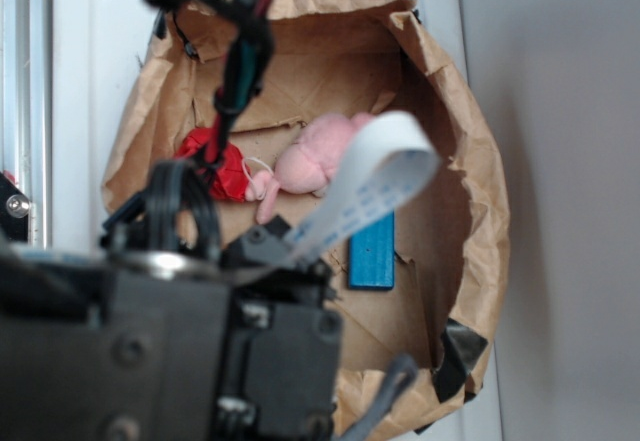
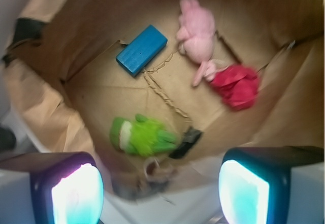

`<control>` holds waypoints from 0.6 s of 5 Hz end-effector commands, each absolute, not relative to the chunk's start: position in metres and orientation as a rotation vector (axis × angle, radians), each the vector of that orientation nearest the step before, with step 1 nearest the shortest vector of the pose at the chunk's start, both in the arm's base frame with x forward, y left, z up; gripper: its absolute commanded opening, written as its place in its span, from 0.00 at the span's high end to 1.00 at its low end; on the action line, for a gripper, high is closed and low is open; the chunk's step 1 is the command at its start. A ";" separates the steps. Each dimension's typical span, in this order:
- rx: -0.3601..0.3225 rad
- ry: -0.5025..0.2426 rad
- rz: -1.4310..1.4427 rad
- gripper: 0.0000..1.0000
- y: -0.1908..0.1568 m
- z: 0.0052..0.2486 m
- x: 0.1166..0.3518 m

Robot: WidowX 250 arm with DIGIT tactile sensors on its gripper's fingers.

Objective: Grab the blue block.

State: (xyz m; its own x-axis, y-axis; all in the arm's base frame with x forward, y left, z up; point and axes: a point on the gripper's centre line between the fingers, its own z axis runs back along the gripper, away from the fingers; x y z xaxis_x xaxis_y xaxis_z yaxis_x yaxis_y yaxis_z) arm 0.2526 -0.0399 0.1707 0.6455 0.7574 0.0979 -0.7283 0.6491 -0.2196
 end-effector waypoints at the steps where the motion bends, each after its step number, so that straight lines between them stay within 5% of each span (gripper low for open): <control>1: -0.118 -0.262 1.127 0.00 0.004 0.149 0.273; 3: -0.095 -0.241 1.243 0.00 0.042 0.139 0.288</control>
State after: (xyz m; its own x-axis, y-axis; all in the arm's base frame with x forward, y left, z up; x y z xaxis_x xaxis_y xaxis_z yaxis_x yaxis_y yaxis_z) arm 0.2890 0.0200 0.1203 0.3219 0.9410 0.1043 -0.9287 0.3353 -0.1587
